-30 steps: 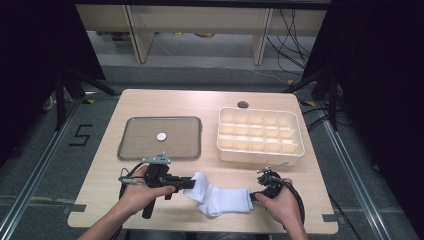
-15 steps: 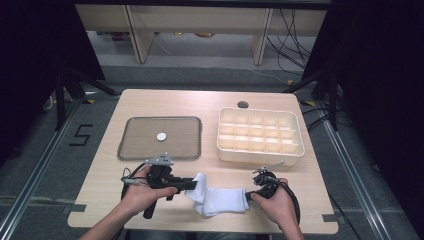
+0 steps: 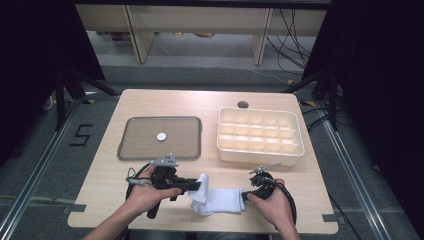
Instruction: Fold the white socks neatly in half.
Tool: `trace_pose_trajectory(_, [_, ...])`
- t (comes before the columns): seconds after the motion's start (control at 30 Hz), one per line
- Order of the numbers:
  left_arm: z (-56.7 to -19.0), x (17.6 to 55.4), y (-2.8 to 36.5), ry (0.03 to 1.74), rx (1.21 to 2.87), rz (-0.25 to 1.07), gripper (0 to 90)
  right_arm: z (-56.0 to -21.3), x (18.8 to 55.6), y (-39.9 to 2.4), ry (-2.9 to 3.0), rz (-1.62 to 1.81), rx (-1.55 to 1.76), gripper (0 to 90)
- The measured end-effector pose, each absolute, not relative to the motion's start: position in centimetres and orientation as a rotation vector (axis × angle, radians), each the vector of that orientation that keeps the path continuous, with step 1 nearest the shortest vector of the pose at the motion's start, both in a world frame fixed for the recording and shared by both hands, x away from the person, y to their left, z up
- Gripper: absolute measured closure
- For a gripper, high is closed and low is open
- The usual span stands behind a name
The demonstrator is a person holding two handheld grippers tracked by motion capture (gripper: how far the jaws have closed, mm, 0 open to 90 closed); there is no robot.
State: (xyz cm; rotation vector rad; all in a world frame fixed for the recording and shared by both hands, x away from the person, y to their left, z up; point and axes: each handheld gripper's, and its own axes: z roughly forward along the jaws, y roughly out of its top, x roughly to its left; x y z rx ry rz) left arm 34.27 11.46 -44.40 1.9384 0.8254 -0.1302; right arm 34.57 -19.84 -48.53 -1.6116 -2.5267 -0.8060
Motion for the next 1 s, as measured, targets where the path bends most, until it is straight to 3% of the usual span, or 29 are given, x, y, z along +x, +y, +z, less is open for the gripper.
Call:
trace_pose_trajectory(0.6, [-44.9,34.5,10.5,0.832,1.965,-0.149,82.0,-48.9,34.2,-19.0,-2.520,-0.864,-1.591,87.6])
trace_pose_trajectory(1.0, [-45.1,34.4,10.1,0.835,1.983,-0.142,82.0,-47.4,33.4,-18.1,-2.532,-0.933,-1.514,87.0])
